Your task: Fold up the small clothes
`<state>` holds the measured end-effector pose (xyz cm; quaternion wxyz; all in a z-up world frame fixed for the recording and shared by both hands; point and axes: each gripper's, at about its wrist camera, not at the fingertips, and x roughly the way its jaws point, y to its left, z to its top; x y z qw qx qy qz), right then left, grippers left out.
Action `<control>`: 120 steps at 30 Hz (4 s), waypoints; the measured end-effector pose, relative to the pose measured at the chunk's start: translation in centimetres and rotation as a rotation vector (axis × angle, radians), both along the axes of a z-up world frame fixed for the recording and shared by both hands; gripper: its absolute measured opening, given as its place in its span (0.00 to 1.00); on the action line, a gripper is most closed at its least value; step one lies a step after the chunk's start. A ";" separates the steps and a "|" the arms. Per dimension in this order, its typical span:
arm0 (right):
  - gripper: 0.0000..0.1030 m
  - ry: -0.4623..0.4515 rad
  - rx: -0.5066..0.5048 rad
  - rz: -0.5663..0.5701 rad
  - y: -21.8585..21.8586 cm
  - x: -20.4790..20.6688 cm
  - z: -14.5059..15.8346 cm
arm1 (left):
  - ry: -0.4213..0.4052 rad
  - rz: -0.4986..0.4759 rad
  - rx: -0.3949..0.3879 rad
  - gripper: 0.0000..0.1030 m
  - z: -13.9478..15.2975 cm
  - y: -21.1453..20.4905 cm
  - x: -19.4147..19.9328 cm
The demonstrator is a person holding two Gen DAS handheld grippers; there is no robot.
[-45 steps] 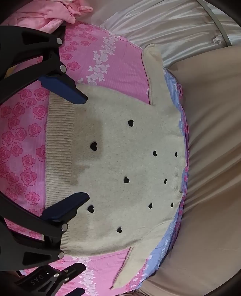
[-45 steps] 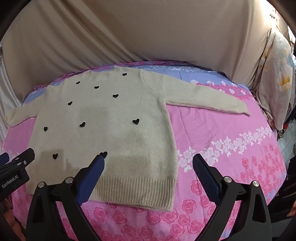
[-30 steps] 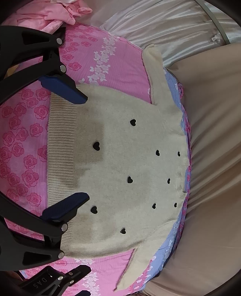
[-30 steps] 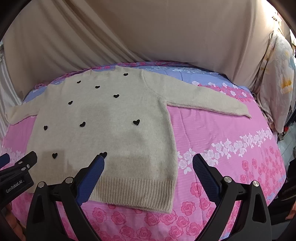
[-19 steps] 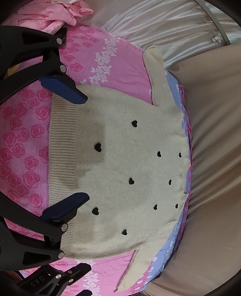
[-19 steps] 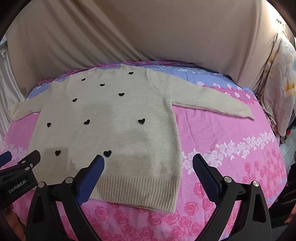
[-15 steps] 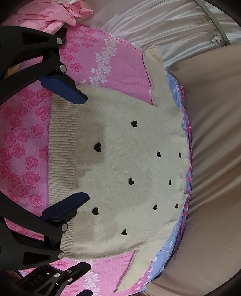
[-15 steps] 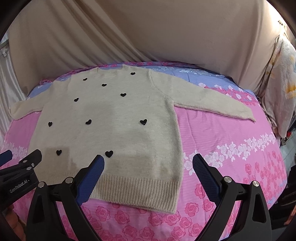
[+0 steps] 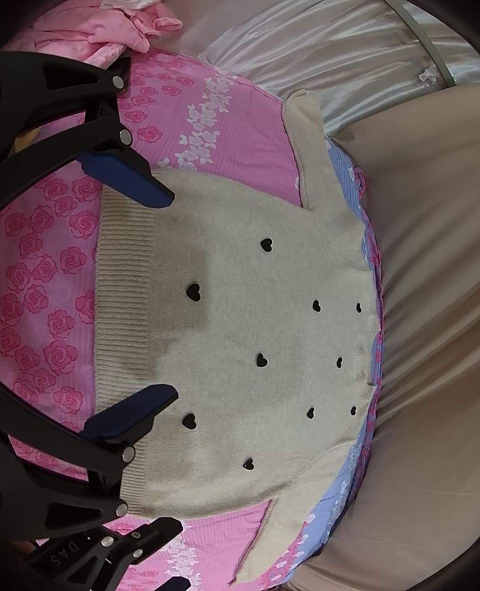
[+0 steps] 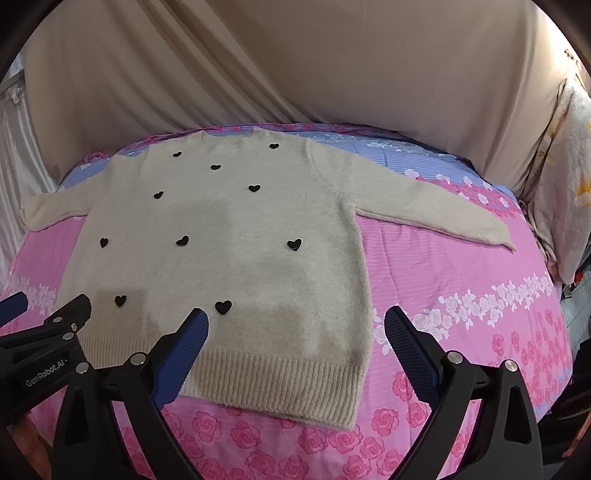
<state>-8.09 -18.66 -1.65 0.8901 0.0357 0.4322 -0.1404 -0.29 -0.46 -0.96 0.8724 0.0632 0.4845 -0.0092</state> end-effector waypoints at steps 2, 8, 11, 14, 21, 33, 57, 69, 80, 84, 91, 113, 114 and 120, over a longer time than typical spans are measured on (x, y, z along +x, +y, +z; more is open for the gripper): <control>0.92 0.003 0.000 0.002 0.0 0.1 -0.1 | -0.001 0.000 -0.001 0.91 0.0 0.1 0.0; 0.92 0.007 -0.001 0.011 0.2 0.3 -0.2 | 0.002 0.002 0.002 0.91 -0.2 0.1 0.2; 0.92 0.008 -0.002 0.014 0.2 0.3 -0.2 | 0.002 0.003 0.003 0.91 -0.2 0.1 0.2; 0.92 0.009 -0.002 0.016 0.2 0.3 -0.2 | 0.003 0.004 0.005 0.91 -0.4 0.1 0.2; 0.92 0.013 0.001 0.020 0.3 0.4 -0.3 | 0.005 0.000 0.010 0.91 -0.6 0.0 0.1; 0.92 0.022 0.003 0.019 0.1 0.6 -0.6 | 0.009 -0.005 0.013 0.91 -0.7 -0.3 0.1; 0.92 0.055 0.168 -0.313 -18.9 2.8 -5.1 | 0.061 0.039 -0.004 0.92 -1.2 -3.1 3.2; 0.87 -0.018 0.335 -0.680 -46.0 5.4 -10.0 | 0.069 0.112 0.066 0.92 -1.4 -4.4 6.7; 0.12 -0.124 0.446 -0.717 -49.8 9.0 -10.4 | 0.129 0.144 0.080 0.92 -3.3 -4.0 9.4; 0.12 -0.249 0.450 -0.549 -45.5 11.6 -4.7 | 0.134 0.133 0.050 0.92 -3.6 -3.8 9.8; 0.12 -0.388 0.514 -0.123 -31.2 20.6 6.5 | 0.135 0.138 -0.031 0.92 -3.8 -2.4 9.7; 0.46 0.083 0.284 0.502 11.0 33.6 -4.2 | 0.082 0.445 -0.374 0.92 -5.7 16.1 11.5; 0.47 0.080 0.284 0.507 11.0 32.4 -4.1 | 0.074 0.478 -0.389 0.92 -6.0 17.7 12.4; 0.58 0.125 0.255 0.481 7.7 25.8 -5.2 | -0.006 0.615 -0.478 0.92 -6.5 26.9 19.1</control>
